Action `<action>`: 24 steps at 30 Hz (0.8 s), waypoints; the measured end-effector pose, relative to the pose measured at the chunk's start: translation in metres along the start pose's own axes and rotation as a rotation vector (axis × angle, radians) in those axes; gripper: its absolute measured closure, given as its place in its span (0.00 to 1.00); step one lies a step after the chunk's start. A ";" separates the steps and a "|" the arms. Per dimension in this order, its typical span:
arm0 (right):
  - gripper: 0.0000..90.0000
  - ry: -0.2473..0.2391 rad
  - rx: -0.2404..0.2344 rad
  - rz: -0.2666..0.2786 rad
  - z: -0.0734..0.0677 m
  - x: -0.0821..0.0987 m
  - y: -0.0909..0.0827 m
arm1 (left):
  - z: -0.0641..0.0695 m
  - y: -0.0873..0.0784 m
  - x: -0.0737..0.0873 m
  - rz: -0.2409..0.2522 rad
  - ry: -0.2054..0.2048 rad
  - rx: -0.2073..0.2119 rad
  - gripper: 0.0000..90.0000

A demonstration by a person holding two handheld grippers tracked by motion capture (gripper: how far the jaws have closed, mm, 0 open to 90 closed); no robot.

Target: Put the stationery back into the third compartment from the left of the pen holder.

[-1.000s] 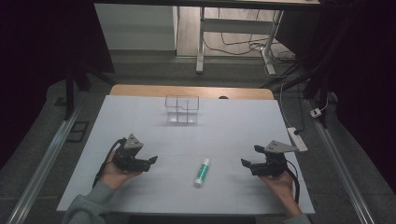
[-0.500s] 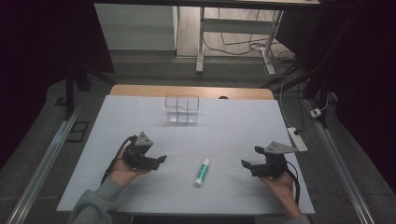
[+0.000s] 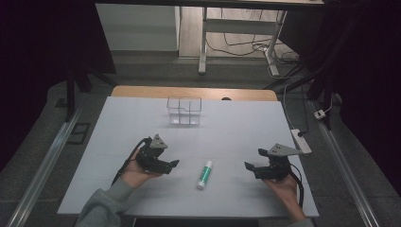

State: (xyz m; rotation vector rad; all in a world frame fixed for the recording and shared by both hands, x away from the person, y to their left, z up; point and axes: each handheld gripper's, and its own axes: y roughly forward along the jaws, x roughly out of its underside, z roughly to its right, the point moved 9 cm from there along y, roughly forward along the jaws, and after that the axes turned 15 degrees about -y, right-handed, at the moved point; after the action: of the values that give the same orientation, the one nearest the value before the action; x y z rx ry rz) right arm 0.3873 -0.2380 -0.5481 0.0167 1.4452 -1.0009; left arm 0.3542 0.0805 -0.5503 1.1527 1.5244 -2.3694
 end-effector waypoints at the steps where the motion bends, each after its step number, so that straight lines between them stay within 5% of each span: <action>1: 0.19 -0.002 -0.002 -0.001 -0.001 0.000 0.000 | 0.002 0.001 0.000 -0.002 -0.003 0.004 0.25; 24: 0.19 -0.004 0.017 -0.011 0.000 0.003 -0.004 | 0.059 0.039 -0.023 -0.049 0.005 0.096 0.28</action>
State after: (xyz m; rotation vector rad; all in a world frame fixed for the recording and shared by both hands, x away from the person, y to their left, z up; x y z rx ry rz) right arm 0.3841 -0.2420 -0.5480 0.0188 1.4347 -1.0212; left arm 0.3566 0.0061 -0.5516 1.1537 1.4719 -2.4989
